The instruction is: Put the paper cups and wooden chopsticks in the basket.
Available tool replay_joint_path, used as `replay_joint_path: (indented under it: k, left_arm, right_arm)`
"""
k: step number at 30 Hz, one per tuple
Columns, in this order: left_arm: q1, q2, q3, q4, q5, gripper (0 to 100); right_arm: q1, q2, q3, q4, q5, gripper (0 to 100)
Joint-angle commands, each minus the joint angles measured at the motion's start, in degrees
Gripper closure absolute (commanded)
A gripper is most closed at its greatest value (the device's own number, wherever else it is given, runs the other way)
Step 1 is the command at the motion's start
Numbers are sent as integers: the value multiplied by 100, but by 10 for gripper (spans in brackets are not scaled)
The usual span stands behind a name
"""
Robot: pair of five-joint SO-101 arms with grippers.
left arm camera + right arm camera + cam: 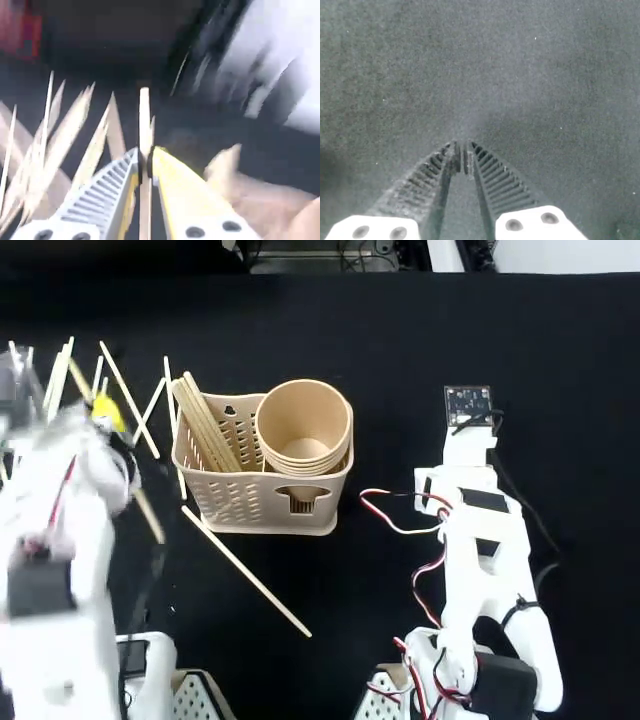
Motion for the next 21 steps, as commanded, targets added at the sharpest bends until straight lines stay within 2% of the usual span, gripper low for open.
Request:
replay_joint_path:
  k: [1,5,7,14,18,21]
  left_arm:
    - [1033,-1503,-259,-1626,-466,971]
    - [1930,-1442,-251,-2180,-730,971]
    - [2149,-1160,-154,-2277,-695,971]
    - [2185,-387,365,-2980,-695,971]
    - [2176,-360,1007,-3015,-686,968]
    - [2141,-360,1367,-2892,-607,862]
  right_arm:
    - [-97,-163,-31,-97,62,963]
    - [-105,-163,-31,-97,62,963]
    - [-105,-154,-31,-97,62,963]
    - [-88,-154,-31,-97,62,963]
    - [-97,-163,-31,-97,62,963]
    - [-97,-163,-31,-97,62,963]
